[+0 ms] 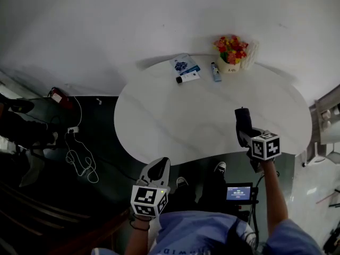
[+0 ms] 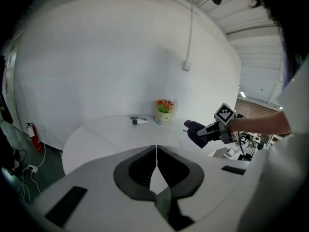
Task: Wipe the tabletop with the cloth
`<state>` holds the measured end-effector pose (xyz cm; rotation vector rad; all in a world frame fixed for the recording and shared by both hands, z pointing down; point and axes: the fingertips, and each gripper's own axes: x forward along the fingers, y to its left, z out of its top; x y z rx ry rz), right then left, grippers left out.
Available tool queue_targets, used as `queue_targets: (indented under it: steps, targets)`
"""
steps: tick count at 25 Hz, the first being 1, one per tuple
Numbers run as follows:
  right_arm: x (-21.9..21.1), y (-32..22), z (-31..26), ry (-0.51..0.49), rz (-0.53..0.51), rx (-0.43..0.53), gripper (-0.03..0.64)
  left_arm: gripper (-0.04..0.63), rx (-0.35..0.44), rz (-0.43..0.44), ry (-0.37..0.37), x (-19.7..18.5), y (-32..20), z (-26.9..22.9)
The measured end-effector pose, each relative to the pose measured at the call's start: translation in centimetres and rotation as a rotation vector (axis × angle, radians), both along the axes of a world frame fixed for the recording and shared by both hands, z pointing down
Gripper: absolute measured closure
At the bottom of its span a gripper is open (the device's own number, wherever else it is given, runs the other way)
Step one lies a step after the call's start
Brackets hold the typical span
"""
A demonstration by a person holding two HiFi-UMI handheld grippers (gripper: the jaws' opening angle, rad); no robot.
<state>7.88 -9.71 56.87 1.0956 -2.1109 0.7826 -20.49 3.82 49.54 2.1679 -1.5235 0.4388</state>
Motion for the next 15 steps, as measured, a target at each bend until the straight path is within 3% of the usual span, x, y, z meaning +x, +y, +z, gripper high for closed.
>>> queue_targets:
  steps: [8,15]
  targets:
    - [-16.3,3.5,0.0,-0.04,-0.225,0.013,0.545,0.578,0.004,-0.115,-0.005,-8.9,4.5,1.1]
    - [-29.1,7.1,-0.1,-0.109,-0.418,-0.004,0.545,0.578,0.011,-0.21,0.012,-12.9,7.3,1.3]
